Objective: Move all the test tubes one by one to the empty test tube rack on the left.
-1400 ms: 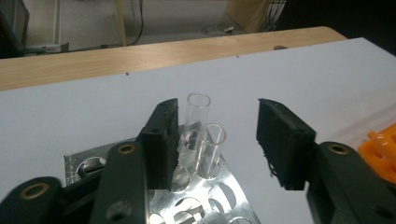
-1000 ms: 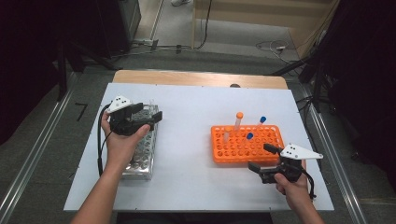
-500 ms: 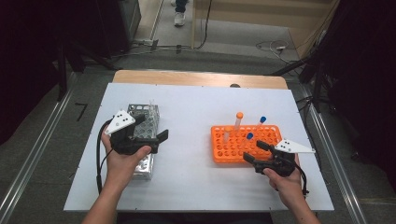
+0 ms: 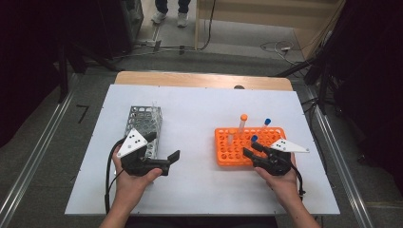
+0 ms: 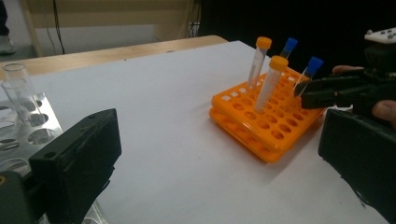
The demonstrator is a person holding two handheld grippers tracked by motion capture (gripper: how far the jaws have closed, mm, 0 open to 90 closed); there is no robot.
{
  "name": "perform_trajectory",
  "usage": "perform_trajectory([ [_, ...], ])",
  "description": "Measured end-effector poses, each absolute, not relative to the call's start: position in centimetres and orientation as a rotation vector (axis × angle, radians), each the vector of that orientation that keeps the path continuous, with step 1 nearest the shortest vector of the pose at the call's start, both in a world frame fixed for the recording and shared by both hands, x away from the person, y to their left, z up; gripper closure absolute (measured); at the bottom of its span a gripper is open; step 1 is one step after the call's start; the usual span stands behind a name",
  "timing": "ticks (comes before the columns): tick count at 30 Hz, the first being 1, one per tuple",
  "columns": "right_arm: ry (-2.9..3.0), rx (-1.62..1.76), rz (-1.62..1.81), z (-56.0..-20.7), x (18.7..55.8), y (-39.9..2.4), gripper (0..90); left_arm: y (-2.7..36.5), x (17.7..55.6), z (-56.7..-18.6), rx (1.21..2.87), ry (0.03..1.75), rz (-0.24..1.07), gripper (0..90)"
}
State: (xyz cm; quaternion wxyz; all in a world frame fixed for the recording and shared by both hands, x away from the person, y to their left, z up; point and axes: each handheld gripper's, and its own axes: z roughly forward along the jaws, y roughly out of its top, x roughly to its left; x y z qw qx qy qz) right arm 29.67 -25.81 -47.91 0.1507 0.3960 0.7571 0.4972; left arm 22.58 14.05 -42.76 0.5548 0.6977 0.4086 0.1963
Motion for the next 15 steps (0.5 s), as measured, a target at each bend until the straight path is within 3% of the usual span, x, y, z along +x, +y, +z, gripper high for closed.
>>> perform_trajectory([
  [5,2.163,1.157,1.439,-48.5,30.4,-25.1,59.5,13.2,22.6,-43.1,1.656,0.957,0.444,0.0],
  [9,2.174,1.124,1.402,-48.8,30.3,-24.7,72.7,12.7,22.6,-43.3,1.662,0.949,0.43,0.0],
  [15,2.138,1.11,1.435,-48.3,30.1,-25.3,74.9,12.4,22.6,-43.6,1.67,0.946,0.418,0.0],
])
